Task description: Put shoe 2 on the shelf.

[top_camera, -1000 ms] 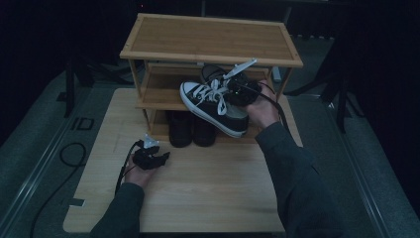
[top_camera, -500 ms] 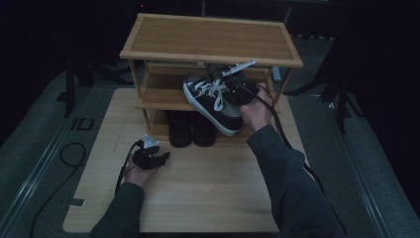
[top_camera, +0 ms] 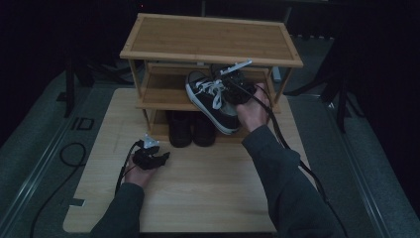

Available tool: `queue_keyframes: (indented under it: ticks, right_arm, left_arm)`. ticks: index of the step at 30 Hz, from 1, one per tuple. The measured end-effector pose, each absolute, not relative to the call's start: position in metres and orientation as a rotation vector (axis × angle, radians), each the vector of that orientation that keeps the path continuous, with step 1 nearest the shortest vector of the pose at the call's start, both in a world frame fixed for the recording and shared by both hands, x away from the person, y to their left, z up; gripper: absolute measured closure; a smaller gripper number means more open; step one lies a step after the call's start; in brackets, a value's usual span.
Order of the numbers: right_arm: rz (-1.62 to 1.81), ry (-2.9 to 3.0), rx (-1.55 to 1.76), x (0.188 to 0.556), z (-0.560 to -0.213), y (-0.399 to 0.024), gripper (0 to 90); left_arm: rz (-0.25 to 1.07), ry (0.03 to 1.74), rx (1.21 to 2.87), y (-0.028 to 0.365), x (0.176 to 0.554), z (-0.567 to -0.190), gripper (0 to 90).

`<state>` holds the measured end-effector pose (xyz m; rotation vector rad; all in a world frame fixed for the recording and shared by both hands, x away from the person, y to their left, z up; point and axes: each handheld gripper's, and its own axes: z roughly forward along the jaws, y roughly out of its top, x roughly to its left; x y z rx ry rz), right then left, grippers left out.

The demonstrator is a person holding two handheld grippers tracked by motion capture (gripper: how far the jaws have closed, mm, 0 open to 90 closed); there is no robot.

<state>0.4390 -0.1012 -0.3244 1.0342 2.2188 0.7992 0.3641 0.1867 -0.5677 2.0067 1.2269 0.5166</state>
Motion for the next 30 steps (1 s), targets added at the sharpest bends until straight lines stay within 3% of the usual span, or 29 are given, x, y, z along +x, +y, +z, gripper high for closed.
queue_keyframes:
  ticks: [12, 13, 26, 30]
  right_arm:
    - [0.762, 2.218, 0.992, 0.440, -0.321, -0.105, 67.8]
    - [0.768, 2.221, 0.993, 0.440, -0.319, -0.106, 63.3]
    - [0.877, 2.264, 0.929, 0.434, -0.311, -0.127, 59.7]
    - [0.932, 2.255, 0.880, 0.430, -0.306, -0.131, 64.7]
  left_arm:
    - [0.519, 1.226, 2.007, 0.186, 0.364, -0.568, 47.8]
    - [0.519, 1.226, 2.007, 0.186, 0.364, -0.568, 47.8]
    - [0.516, 1.226, 2.009, 0.186, 0.363, -0.568, 47.8]
    - [0.521, 1.226, 2.009, 0.186, 0.363, -0.568, 47.8]
